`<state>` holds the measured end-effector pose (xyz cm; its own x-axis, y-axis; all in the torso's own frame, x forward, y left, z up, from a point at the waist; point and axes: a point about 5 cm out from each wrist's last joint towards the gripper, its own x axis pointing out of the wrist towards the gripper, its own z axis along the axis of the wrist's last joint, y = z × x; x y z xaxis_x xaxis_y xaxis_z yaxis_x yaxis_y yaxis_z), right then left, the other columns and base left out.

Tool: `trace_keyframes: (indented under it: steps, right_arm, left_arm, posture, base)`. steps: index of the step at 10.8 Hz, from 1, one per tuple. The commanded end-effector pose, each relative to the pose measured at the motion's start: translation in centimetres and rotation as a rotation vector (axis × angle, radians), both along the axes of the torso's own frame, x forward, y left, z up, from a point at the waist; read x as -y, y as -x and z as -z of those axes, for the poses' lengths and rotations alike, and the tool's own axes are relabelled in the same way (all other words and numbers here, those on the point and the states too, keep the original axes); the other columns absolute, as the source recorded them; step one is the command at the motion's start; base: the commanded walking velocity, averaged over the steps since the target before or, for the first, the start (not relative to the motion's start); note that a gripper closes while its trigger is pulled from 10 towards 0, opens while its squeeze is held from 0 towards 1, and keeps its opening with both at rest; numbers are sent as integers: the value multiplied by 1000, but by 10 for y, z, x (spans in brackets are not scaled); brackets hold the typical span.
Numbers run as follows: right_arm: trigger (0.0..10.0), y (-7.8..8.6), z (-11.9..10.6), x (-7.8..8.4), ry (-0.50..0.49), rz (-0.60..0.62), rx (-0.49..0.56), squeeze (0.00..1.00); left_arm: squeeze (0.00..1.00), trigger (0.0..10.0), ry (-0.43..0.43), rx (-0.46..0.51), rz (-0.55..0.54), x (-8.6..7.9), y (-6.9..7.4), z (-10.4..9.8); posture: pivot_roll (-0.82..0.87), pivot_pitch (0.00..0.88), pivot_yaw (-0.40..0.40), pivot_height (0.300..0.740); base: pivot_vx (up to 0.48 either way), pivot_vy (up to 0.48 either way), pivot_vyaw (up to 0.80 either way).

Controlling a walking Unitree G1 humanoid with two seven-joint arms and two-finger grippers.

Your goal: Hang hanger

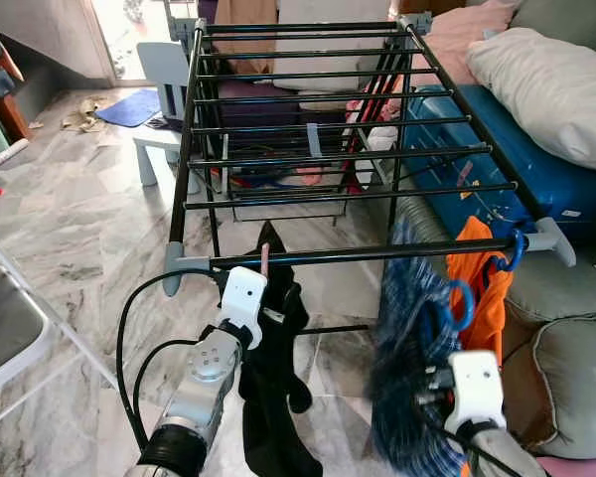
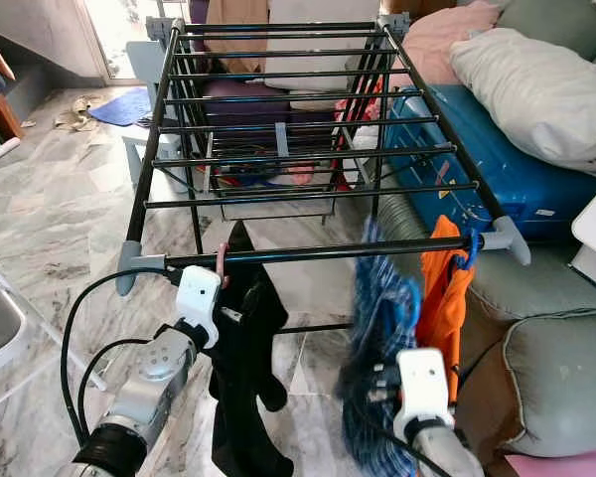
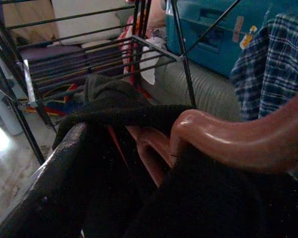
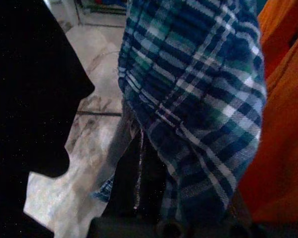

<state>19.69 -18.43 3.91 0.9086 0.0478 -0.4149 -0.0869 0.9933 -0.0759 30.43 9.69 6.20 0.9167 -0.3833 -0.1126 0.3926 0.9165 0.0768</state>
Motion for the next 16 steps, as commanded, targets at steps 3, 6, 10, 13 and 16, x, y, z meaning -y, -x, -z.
trace_keyframes:
  steps: [3,6,10,13,16]
  right_arm:
    - [10000,-6,-8,-3,23,-22,18,0]
    - [10000,-7,-6,-6,27,-36,7,0]
    - [10000,-7,-4,-9,35,-43,2,0]
    - [10000,-9,-3,-10,40,-55,-4,0]
    - [10000,-9,-3,-8,46,-57,-7,0]
  left_arm:
    - [0,10000,-33,-18,-16,-1,-2,3]
    - [0,10000,-41,-18,-26,-1,-3,4]
    - [0,10000,-45,-21,-25,0,-5,4]
    - [0,10000,-49,-21,-28,-1,-5,5]
    - [0,10000,-53,-23,-26,0,-5,6]
  posture:
    - [-2,0,-24,740]
    - [0,0,-23,740]
    - [1,0,-24,740]
    - [6,0,-29,740]
    - [6,0,-30,740]
  base:
    - [-81,0,0]
    - [-308,0,0]
    - [-343,0,0]
    - [-360,0,0]
    - [-358,0,0]
